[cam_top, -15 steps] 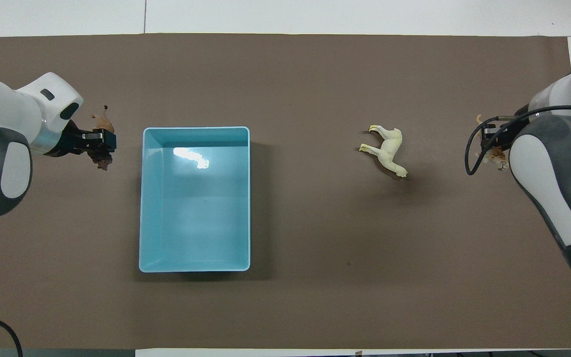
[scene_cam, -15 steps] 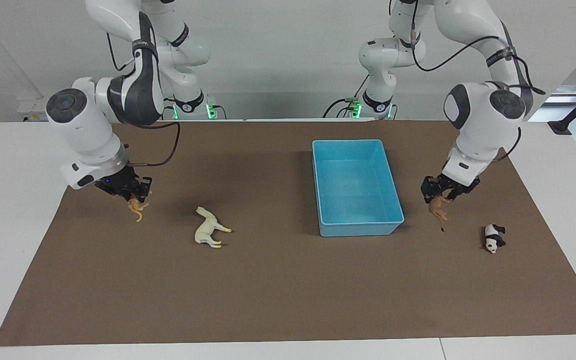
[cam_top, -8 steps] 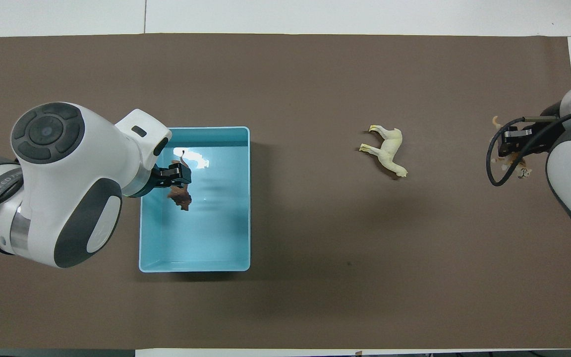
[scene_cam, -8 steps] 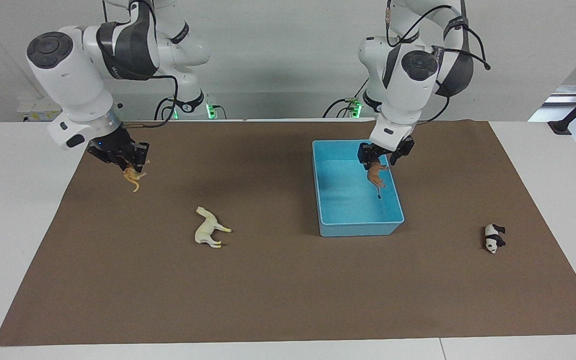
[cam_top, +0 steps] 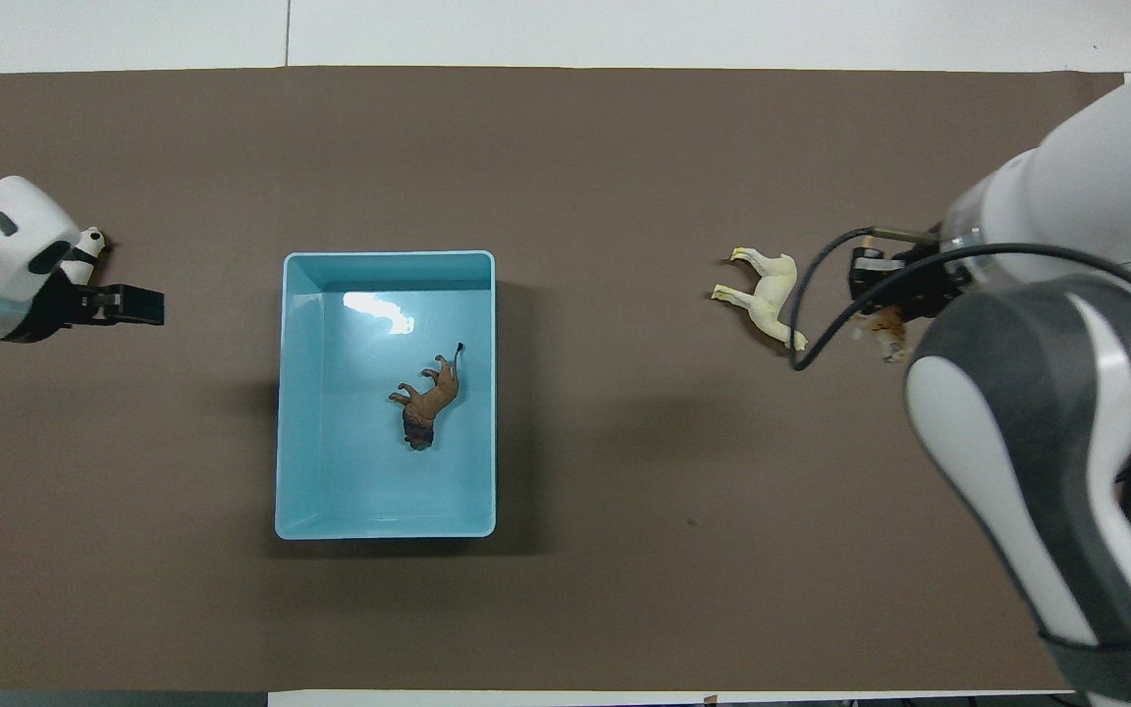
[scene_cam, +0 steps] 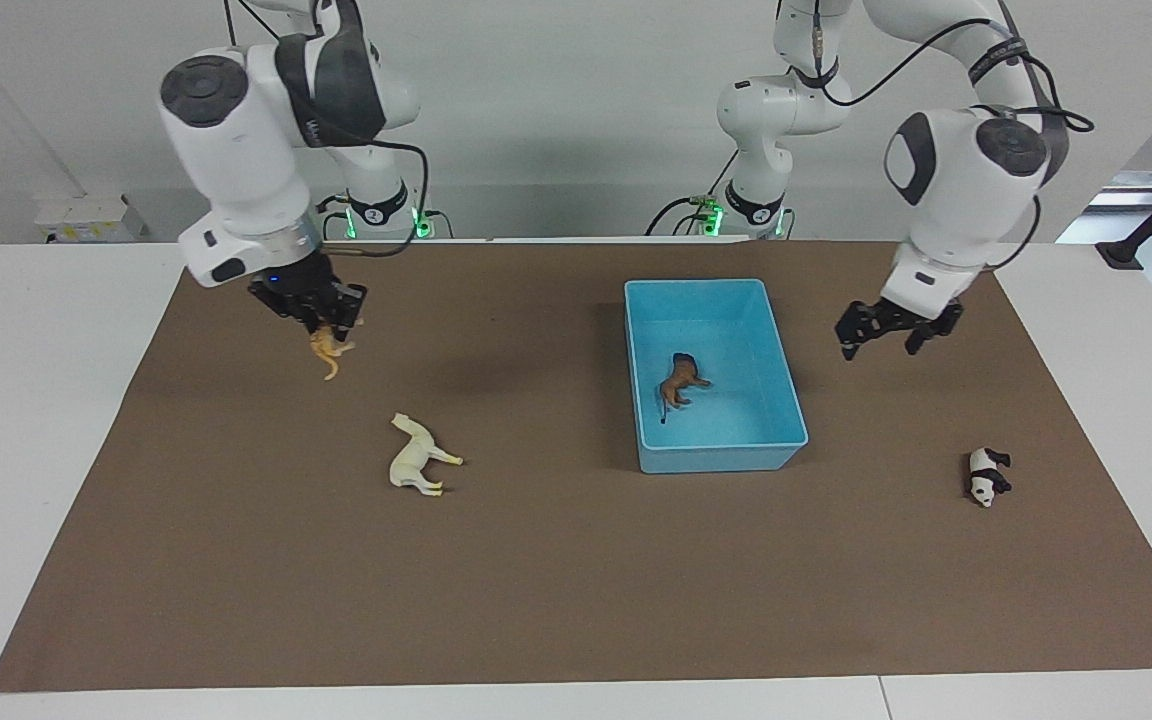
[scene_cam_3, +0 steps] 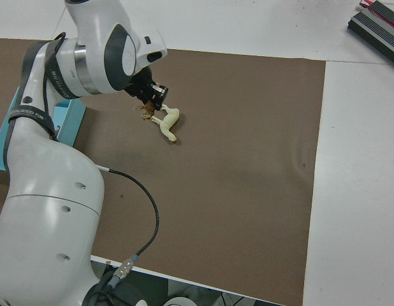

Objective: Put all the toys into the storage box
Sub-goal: 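Carry the tan deer over the box with the right gripper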

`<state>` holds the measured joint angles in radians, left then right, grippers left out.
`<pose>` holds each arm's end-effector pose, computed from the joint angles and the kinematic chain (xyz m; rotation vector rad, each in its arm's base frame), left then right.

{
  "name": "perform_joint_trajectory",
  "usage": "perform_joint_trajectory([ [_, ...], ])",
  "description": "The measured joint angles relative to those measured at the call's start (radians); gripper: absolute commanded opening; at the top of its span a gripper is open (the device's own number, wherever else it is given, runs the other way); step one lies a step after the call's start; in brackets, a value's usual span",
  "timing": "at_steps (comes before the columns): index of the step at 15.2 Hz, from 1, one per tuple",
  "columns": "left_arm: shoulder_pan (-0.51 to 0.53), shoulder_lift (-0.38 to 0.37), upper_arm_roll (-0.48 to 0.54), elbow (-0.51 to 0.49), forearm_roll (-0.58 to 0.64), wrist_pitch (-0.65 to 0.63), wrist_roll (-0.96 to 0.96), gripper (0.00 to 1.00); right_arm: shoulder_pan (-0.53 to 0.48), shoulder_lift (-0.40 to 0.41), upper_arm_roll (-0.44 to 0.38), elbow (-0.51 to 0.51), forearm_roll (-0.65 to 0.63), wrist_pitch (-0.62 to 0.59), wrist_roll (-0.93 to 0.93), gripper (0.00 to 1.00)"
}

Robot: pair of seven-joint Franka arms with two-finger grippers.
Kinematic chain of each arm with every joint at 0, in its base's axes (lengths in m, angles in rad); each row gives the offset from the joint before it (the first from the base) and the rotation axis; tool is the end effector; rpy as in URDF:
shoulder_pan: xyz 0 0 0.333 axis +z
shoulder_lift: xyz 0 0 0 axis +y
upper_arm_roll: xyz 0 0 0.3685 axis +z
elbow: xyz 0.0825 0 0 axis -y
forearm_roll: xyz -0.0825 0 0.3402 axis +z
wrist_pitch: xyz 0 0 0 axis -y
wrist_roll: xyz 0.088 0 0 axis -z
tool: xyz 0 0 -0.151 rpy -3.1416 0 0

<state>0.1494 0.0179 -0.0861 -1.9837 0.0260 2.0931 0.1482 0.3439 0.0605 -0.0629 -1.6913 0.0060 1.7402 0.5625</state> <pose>0.5329 0.0363 0.4906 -3.1038 0.1503 -0.1380 0.5187 0.1515 0.5638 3.1075 -0.4418 -0.0178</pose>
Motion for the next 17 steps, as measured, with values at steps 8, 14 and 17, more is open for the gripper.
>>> perform_joint_trajectory([
  [8,0.162,0.297,0.000,0.131,0.055,0.253,0.265,1.00,0.402,0.266,0.006,0.303,0.030,0.078,0.438,0.00],
  [14,0.165,0.445,-0.001,0.198,0.113,0.386,0.266,1.00,0.527,0.614,-0.004,0.564,0.007,0.209,0.498,0.00],
  [17,0.175,0.457,-0.001,0.200,0.137,0.388,0.266,1.00,0.543,0.666,-0.005,0.595,0.007,0.231,0.523,1.00],
])
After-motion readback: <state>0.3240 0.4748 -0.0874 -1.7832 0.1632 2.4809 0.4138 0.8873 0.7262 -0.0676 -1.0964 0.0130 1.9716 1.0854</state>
